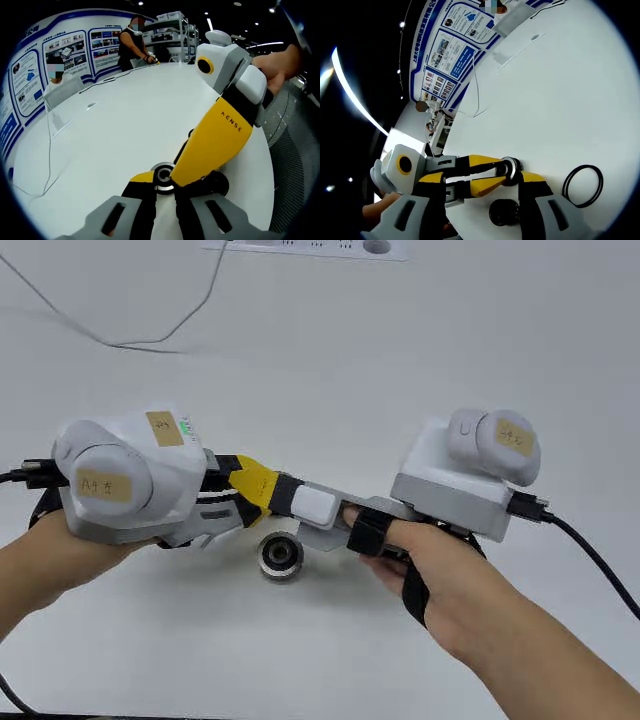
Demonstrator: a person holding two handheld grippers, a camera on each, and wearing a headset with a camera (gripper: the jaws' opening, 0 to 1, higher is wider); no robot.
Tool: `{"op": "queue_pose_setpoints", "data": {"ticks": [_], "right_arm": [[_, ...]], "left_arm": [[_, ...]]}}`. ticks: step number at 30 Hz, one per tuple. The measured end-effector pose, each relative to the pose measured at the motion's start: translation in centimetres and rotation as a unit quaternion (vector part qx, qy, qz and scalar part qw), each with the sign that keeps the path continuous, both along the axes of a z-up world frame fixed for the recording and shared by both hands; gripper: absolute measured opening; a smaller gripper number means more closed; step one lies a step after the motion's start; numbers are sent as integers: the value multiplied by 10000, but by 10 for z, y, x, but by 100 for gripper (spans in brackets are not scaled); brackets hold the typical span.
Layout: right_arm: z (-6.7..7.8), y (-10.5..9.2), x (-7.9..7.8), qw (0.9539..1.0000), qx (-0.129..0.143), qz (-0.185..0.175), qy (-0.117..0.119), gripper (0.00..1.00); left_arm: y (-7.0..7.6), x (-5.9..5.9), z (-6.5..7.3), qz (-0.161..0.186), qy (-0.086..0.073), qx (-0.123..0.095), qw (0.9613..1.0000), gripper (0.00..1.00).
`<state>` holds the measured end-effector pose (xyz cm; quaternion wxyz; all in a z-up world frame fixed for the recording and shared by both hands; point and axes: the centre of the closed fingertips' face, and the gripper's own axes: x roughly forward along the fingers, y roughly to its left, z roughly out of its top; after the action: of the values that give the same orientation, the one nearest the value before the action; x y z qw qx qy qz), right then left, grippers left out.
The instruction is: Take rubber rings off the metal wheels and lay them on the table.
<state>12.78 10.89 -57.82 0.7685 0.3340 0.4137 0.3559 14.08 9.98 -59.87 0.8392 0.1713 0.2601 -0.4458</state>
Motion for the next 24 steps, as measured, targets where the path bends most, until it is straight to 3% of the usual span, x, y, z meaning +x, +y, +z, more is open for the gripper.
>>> {"op": "queue_pose_setpoints", "data": {"ticks": [3, 10, 13, 19, 24], "right_arm": [[-6, -3, 2, 10000, -28, -10, 31, 54], [-22, -17, 7, 9994, -71, -185, 299, 26], [-24, -19, 6, 9991, -115, -220, 348, 19], [-29, -25, 7, 9987, -183, -266, 384, 6], [-28, -25, 6, 9986, -178, -256, 416, 5]], "left_arm": [[0, 0, 0, -2, 2, -5, 10000, 13], [0, 0, 0, 0, 10, -30, 10000, 13], [-1, 0, 0, -5, 10, -25, 10000, 13], [-1, 0, 0, -14, 14, -29, 10000, 13], [-1, -1, -1, -12, 12, -27, 10000, 13]]}}
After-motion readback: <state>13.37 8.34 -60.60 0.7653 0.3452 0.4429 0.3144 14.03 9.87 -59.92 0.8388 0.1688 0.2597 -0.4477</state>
